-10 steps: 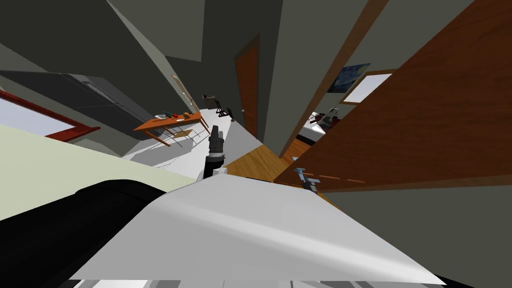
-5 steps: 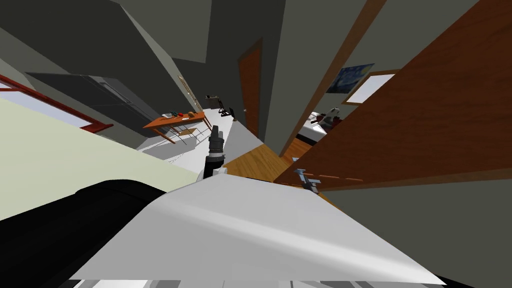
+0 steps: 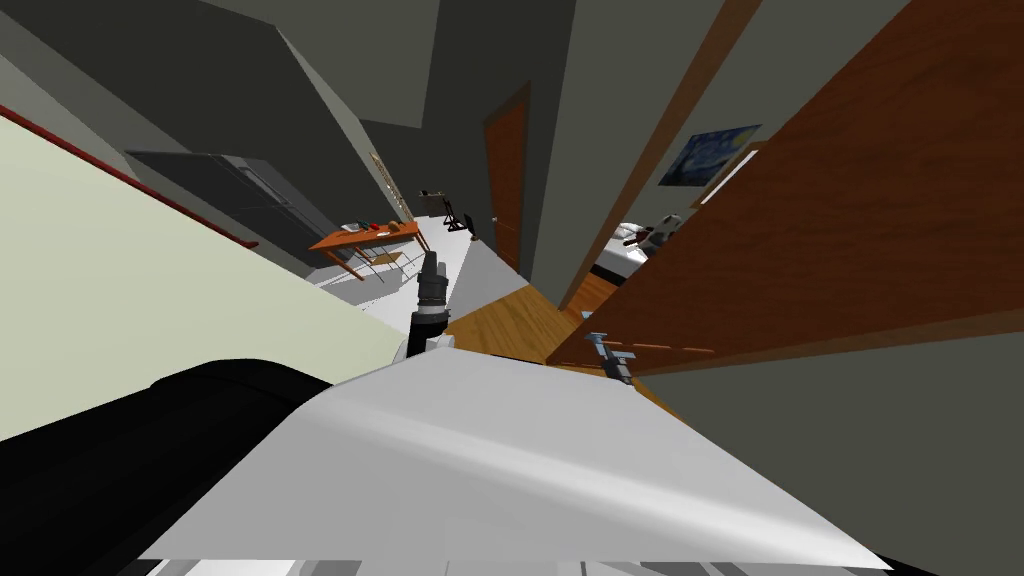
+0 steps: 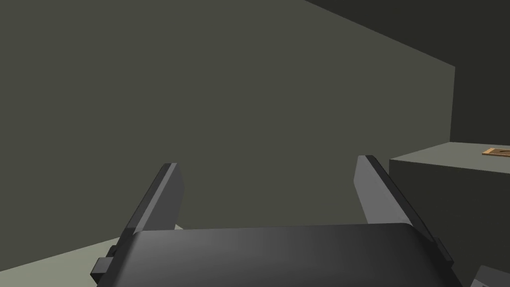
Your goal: Pull the door open
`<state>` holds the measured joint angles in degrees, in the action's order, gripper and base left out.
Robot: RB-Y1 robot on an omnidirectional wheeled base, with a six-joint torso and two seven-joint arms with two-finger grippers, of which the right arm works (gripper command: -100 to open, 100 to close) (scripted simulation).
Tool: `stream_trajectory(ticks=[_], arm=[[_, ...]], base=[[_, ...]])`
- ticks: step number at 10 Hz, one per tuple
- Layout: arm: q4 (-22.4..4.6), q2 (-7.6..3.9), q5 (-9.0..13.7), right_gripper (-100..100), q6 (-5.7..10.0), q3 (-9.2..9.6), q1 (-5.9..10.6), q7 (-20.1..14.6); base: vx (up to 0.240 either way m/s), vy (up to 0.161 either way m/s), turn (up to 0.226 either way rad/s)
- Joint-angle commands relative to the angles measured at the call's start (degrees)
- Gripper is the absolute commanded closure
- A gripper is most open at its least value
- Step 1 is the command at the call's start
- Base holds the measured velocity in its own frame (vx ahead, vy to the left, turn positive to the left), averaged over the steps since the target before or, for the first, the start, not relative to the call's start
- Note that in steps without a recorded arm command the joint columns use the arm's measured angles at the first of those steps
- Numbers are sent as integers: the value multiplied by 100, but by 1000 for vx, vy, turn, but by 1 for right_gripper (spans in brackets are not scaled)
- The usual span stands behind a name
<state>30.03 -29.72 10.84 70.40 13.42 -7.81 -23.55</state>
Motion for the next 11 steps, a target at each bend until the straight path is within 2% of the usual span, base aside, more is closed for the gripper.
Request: stream_trajectory(ticks=[1,5,6,7,11], arm=[[-121,87,-161,100,-3,-33,148,-36],[-216,211,-513,100,-190,-201,477,-99],[-210,211,-513,100,-190,-201,477,-99],[-249,253,-632,100,-253,-257,589,-121],[-316,340,-880,100,-385,-376,821,-165]], base=[[-189,-73,74],[-213,-84,97],[-155,-75,57],[-159,-60,67],[-187,-93,73]])
